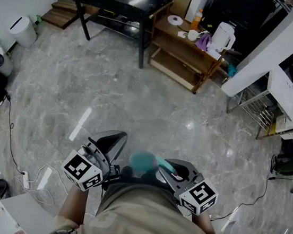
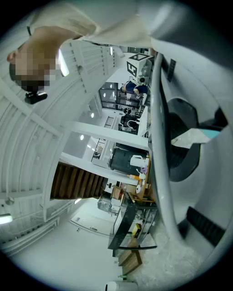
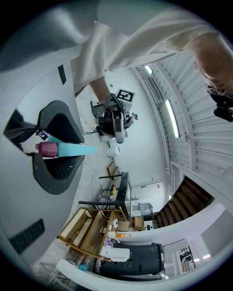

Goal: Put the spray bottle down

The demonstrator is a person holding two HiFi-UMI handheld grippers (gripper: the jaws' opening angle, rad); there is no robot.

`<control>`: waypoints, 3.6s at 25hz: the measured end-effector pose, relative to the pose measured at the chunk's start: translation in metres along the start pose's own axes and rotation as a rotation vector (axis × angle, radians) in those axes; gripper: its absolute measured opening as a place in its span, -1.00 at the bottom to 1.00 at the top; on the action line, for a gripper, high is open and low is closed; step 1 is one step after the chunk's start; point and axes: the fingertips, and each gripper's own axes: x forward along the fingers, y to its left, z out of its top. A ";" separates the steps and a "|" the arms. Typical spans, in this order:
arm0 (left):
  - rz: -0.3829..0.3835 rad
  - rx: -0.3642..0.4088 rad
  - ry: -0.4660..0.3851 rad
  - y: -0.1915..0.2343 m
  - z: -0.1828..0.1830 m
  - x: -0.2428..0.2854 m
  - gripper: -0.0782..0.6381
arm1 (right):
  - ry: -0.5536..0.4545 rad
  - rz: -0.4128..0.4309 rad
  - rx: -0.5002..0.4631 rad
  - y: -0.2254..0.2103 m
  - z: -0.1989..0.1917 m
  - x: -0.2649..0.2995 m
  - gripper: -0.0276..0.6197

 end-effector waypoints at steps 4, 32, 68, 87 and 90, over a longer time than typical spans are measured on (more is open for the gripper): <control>-0.046 0.033 0.030 -0.020 -0.006 -0.007 -0.76 | -0.032 0.020 0.028 0.007 0.003 -0.002 -0.63; -0.023 0.068 0.058 -0.018 0.017 0.093 -0.76 | -0.216 0.045 0.057 -0.101 0.054 -0.024 -0.63; -0.013 0.046 0.032 0.064 0.038 0.134 -0.76 | -0.207 -0.003 0.093 -0.156 0.090 0.033 -0.63; -0.023 0.060 0.019 0.160 0.058 0.103 -0.76 | -0.184 -0.036 0.070 -0.148 0.141 0.127 -0.63; -0.015 0.059 0.029 0.174 0.054 0.095 -0.76 | -0.187 -0.037 0.076 -0.144 0.142 0.140 -0.63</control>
